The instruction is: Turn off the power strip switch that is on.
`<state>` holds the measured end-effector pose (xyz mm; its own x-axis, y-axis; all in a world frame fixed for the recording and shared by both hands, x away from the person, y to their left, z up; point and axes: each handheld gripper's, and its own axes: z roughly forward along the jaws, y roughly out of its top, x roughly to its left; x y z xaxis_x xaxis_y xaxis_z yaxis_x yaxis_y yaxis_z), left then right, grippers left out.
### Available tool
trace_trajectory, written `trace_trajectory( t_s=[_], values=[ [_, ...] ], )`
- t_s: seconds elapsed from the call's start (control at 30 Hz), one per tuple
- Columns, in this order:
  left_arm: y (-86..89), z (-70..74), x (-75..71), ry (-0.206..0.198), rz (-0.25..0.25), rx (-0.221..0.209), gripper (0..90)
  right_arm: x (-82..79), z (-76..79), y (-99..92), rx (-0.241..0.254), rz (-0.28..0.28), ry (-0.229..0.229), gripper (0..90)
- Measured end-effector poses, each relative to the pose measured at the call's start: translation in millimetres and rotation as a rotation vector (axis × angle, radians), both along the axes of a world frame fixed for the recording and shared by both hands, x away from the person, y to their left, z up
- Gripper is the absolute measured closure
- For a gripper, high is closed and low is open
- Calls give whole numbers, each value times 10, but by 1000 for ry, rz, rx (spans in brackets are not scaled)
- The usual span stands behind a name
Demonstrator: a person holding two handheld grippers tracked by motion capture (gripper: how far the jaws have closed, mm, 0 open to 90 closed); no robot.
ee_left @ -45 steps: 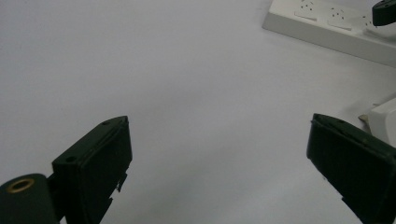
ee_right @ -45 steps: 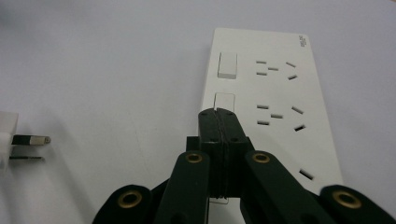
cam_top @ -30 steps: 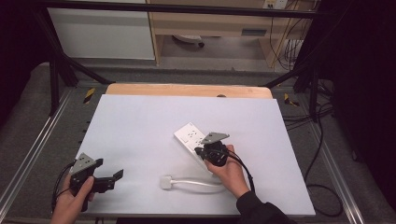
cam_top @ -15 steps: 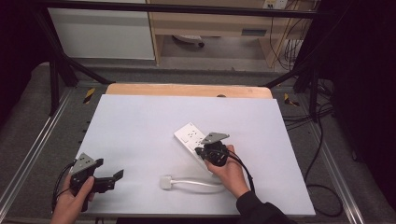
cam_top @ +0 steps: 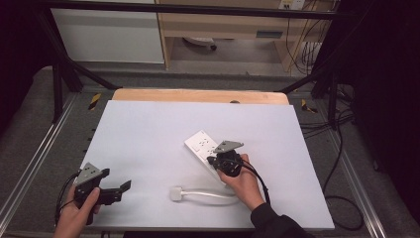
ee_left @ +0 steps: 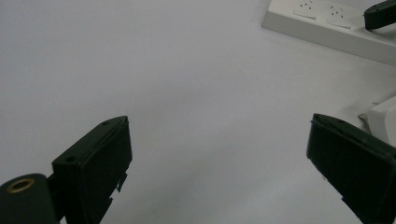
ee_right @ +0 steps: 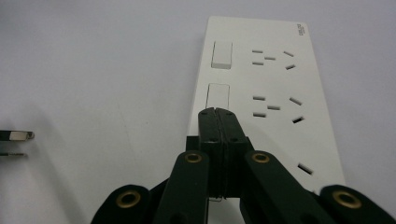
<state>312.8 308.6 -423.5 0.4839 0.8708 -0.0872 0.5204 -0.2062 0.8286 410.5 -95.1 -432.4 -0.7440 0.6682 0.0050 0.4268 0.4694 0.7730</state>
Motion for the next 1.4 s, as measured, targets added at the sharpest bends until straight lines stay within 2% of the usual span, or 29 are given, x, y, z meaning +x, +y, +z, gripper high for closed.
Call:
trace_trajectory(
  t_s=[0.77,1.1,1.4],
  values=[
    [-2,0,0,2,-3,3,68,1,-15,-5,9,-3,-8,900],
    [-2,0,0,1,-3,3,68,0,-32,9,-7,2,-12,900],
    [0,2,0,1,-3,2,68,0,-36,7,-2,1,-12,900]
  ],
)
